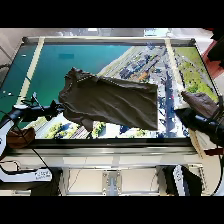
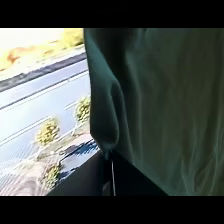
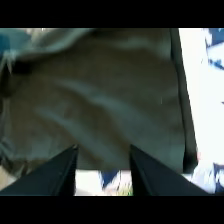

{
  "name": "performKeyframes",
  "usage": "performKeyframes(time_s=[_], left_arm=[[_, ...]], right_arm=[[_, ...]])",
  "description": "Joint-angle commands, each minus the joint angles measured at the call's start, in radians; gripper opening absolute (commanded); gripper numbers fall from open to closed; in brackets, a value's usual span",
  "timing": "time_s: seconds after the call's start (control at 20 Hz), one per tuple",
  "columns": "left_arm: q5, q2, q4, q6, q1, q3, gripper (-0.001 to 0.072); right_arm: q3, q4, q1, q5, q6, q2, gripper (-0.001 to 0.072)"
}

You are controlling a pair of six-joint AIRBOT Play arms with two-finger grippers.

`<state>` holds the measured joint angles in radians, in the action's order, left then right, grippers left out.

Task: Fold the shirts.

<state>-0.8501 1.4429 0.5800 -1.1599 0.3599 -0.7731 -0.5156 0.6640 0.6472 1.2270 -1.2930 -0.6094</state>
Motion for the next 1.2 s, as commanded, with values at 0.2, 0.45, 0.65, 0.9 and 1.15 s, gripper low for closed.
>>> performKeyframes(time_s=[0.2, 0.45, 0.65, 0.9, 1.15], left_arm=[[-0.083, 0.002, -0.004, 0.005, -0.005, -0.027, 0.0014], [-0.081, 0.002, -0.004, 0.006, -0.005, -0.027, 0.0014], [-0.084, 0.002, -0.004, 0.005, -0.005, -0.027, 0.0014], [-0.087, 0.002, -0.004, 0.006, -0.005, -0.027, 0.0014], [-0.086, 0.002, -0.004, 0.009, -0.005, -0.027, 0.0014]], right_arm=[[0.484, -0.277, -0.188, -0.275, -0.204, 0.001, 0.0444], [0.523, -0.417, -0.294, -0.591, -0.232, 0.001, 0.0443], [0.523, -0.422, -0.393, -0.719, -0.263, 0.0, 0.0442], [0.523, -0.418, -0.465, -0.737, -0.298, -0.007, 0.044], [0.523, -0.377, -0.468, -0.708, -0.312, -0.007, 0.0421]])
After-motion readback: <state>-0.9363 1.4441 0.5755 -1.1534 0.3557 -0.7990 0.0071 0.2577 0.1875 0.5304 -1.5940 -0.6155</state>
